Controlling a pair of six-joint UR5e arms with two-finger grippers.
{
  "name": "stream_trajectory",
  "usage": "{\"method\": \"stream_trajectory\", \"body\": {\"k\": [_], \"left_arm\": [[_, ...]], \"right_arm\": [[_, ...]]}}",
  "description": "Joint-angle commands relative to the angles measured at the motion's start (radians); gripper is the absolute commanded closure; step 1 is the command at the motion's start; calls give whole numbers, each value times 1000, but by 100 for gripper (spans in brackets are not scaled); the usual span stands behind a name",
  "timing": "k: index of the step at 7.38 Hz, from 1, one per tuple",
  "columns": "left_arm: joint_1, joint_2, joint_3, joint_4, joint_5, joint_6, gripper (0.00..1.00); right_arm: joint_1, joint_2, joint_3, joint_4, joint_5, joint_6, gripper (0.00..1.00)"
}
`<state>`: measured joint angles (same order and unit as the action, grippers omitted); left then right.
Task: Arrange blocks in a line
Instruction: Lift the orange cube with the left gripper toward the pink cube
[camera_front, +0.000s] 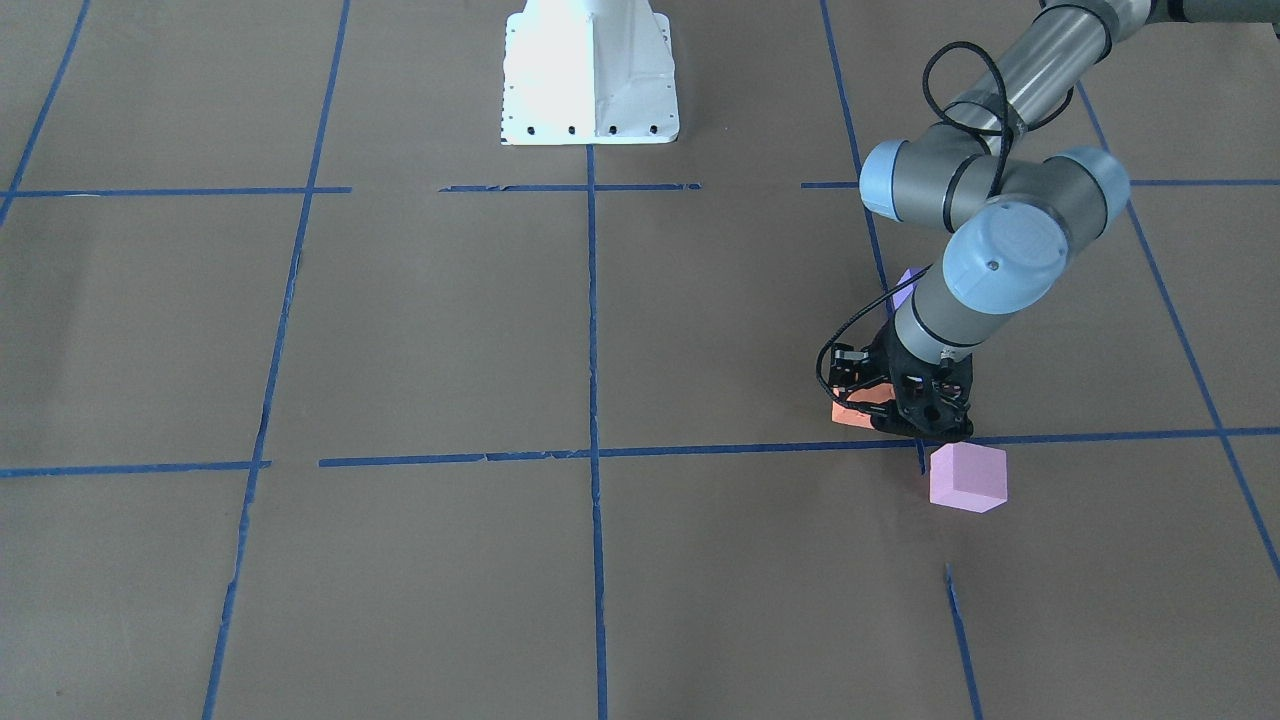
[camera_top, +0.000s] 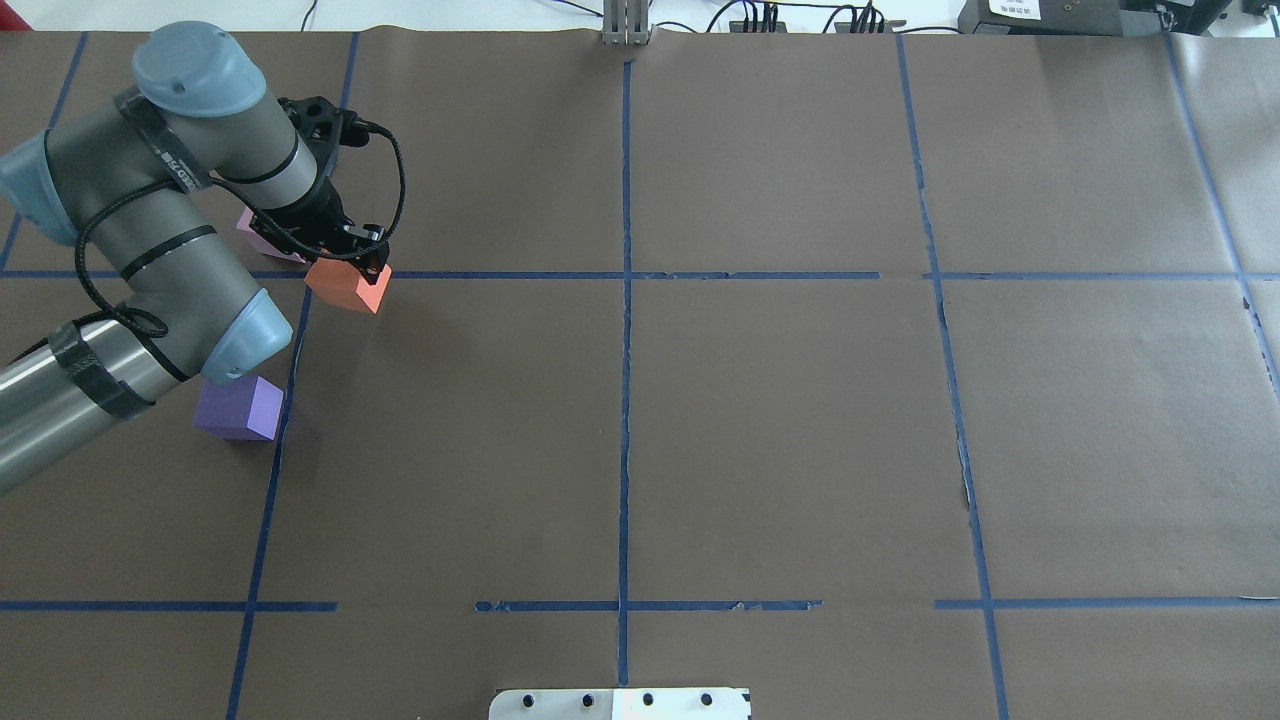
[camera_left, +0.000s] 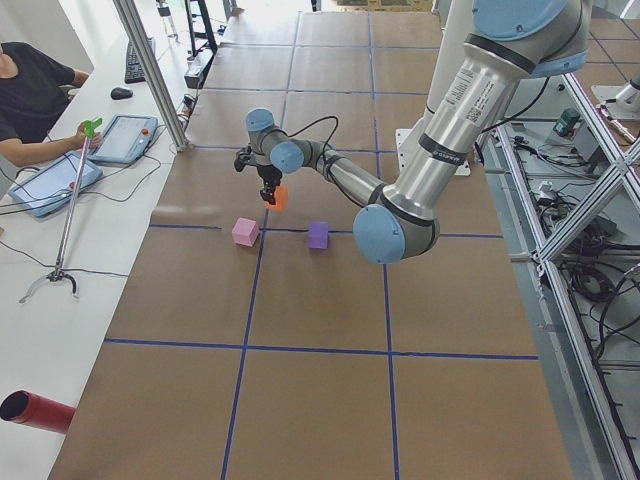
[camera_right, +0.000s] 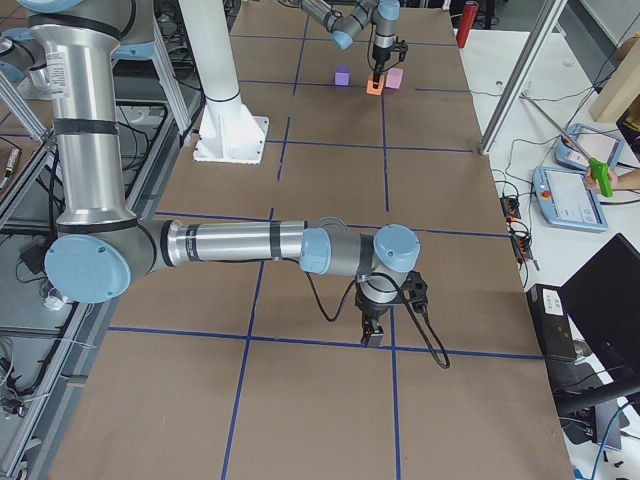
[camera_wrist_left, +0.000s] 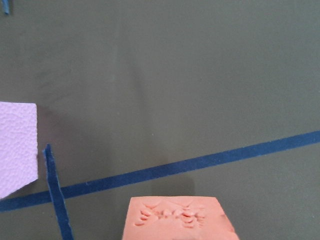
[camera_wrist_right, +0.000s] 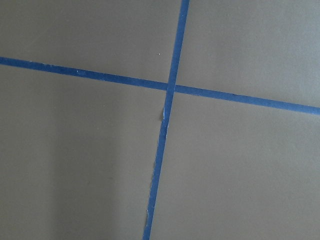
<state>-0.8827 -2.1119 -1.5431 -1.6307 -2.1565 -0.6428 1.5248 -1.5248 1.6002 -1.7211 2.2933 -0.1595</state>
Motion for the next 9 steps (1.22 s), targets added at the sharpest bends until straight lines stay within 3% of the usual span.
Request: {"method": "stream_trajectory", "body": {"k": [1, 3, 4, 5, 7, 9], "left_arm": [[-65, 6, -166, 237, -2, 105, 100], [-143, 6, -251, 412, -8, 201, 100], [-159, 21, -244, 422, -82, 200, 100], [-173, 89, -241, 411, -183, 195, 97], [-173, 121, -230, 402, -197, 184, 97], [-167, 125, -137, 291, -229, 145, 97]], "right_arm": [[0, 0, 0, 0, 0, 0, 0], [0, 0, 0, 0, 0, 0, 0], [0, 0, 0, 0, 0, 2, 0], [0, 0, 0, 0, 0, 2, 0], [0, 0, 0, 0, 0, 2, 0], [0, 0, 0, 0, 0, 0, 0]]}}
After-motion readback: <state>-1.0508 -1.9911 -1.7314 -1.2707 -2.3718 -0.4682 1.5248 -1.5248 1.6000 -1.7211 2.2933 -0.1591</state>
